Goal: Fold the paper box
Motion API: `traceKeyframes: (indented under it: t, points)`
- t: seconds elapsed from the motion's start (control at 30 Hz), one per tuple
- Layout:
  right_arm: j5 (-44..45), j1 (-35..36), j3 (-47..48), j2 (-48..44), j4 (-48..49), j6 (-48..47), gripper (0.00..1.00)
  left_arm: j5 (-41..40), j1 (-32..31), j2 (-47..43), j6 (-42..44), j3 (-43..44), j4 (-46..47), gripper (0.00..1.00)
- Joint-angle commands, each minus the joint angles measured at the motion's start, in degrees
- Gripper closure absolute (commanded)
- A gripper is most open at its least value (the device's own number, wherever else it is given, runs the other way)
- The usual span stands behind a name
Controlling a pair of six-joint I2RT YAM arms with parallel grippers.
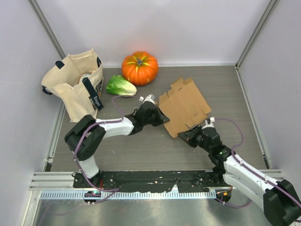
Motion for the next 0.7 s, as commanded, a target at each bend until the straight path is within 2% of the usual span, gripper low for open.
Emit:
traceKeyframes:
  t: [0.0,0.07,0.1,0.17,0.23,0.3,0.5,0.53,0.67]
  points:
    - [1.0,-0.2,6.7,-2.7,-4.6,-11.9,0.72,-8.7,0.9,-5.7,10.3,1.5,-9.7,1.00]
    - [2.3,-0.1,12.4,-2.9,-12.9,-20.0,0.65,-9.9,1.0,-8.4,12.0,1.5,-12.4,1.00]
    - [2.5,-0.3,14.4,-2.7,-15.2,-22.4,0.57,-10.2,0.9,-9.8,14.3,1.5,-13.4,1.00]
    - [1.8,-0.1,20.7,-1.7,-21.3,-29.4,0.54,-11.4,0.9,-13.4,16.6,1.4,-16.4,1.00]
    - [-1.3,-0.1,25.9,0.2,-23.4,-33.4,0.48,-12.2,0.9,-15.7,20.1,1.7,-20.7,1.00]
    - [-6.2,-0.1,30.7,1.9,-25.8,-39.1,0.46,-12.1,1.0,-19.1,24.0,2.8,-25.0,1.00]
    - [-10.7,0.5,44.5,12.2,-28.0,-52.0,0.45,-8.6,1.2,-26.4,31.5,6.1,-36.5,1.00]
    - [-13.1,0.7,46.5,13.6,-28.2,-57.1,0.45,-7.6,1.2,-27.3,32.9,6.2,-37.5,1.00]
    - [-16.2,2.2,57.4,20.5,-32.5,-68.2,0.44,-5.4,1.4,-33.5,35.8,4.8,-40.4,1.00]
